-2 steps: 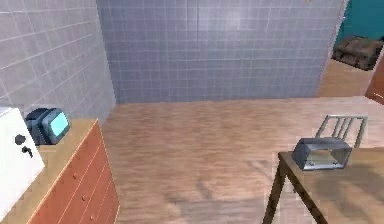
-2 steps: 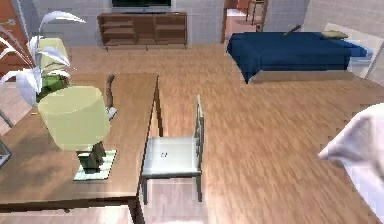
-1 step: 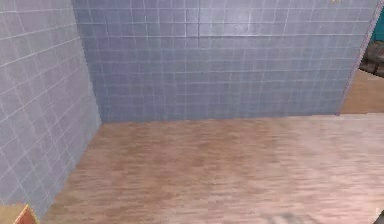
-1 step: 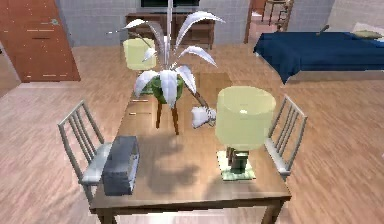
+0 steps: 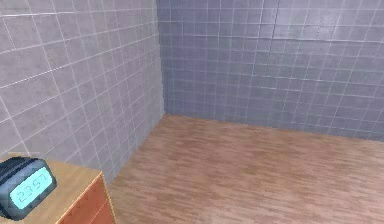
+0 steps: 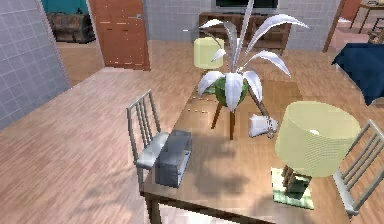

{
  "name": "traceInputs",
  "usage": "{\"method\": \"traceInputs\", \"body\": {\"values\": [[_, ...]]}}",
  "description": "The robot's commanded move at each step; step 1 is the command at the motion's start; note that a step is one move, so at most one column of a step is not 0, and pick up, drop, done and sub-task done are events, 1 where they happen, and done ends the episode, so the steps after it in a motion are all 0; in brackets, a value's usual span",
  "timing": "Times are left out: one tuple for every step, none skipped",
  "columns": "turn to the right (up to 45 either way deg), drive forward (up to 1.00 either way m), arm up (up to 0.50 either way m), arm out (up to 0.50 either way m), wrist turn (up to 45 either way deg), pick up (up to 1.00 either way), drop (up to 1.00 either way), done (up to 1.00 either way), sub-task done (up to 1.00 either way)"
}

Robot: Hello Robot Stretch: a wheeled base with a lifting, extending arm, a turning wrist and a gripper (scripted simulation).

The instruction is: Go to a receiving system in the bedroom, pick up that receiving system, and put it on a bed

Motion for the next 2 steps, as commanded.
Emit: {"method": "traceInputs", "body": {"values": [[0.0,0.0,0.5,0.0,0.0,0.0,0.0,0.0,0.0],[0.0,0.0,0.34,0.0,0.0,0.0,0.0,0.0,0.0]]}}
